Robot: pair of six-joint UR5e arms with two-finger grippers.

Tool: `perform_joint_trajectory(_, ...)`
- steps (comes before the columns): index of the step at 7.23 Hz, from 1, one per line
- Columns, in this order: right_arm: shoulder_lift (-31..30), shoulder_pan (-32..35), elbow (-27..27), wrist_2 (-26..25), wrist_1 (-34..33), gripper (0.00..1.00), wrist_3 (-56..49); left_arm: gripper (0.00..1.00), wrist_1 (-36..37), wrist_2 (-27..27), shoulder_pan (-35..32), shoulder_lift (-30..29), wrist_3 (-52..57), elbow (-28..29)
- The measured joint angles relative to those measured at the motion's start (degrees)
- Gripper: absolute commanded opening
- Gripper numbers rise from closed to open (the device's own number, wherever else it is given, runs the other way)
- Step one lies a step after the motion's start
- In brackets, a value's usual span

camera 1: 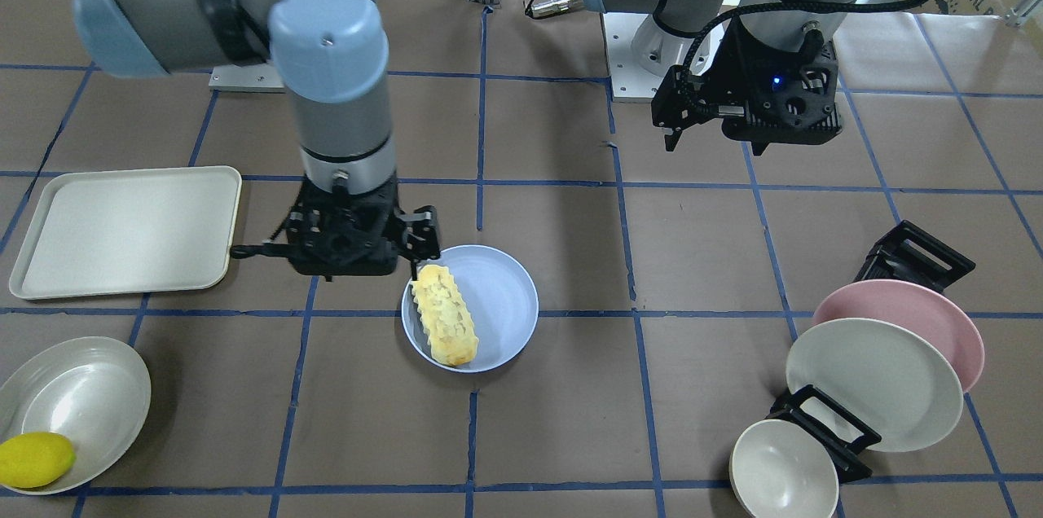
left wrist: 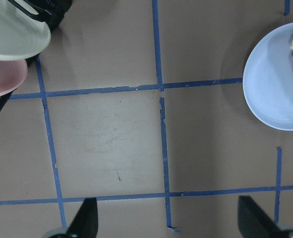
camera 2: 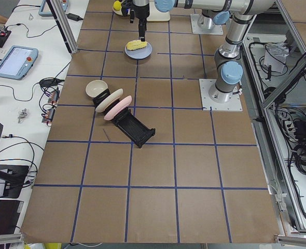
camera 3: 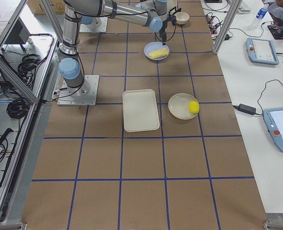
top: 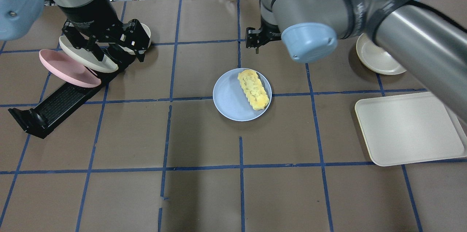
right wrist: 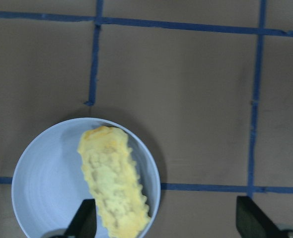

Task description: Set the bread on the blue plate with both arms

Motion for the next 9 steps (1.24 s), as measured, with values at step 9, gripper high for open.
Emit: perform_joint_trajectory(9, -15.11, -9.12, -2.85, 0.64, 27.10, 0.99, -7.71, 1.00, 1.29, -0.01, -0.34, -0.37, -1.52, -0.02)
